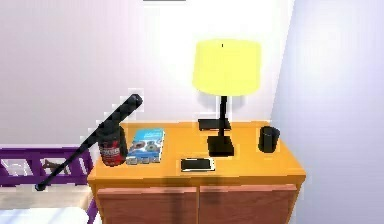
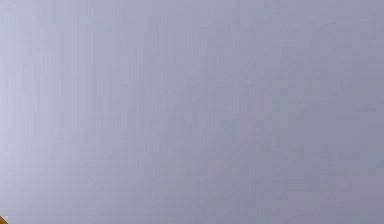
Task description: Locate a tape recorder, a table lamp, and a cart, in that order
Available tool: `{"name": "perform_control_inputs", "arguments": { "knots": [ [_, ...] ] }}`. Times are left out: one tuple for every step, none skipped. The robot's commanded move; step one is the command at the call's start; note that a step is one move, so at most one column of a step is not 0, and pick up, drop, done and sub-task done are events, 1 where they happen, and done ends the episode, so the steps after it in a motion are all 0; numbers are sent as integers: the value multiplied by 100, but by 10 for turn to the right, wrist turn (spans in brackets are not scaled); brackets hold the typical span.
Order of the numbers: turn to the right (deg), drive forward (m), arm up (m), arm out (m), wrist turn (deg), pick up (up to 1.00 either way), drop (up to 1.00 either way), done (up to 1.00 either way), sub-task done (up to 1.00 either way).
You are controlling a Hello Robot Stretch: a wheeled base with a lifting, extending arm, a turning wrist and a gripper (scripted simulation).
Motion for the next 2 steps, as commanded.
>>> {"name": "perform_control_inputs", "arguments": {
  "knots": [
    [450,0,0,0,0,0,0,0,0],
    [450,0,0,0,0,0,0,0,0]
  ]
}}
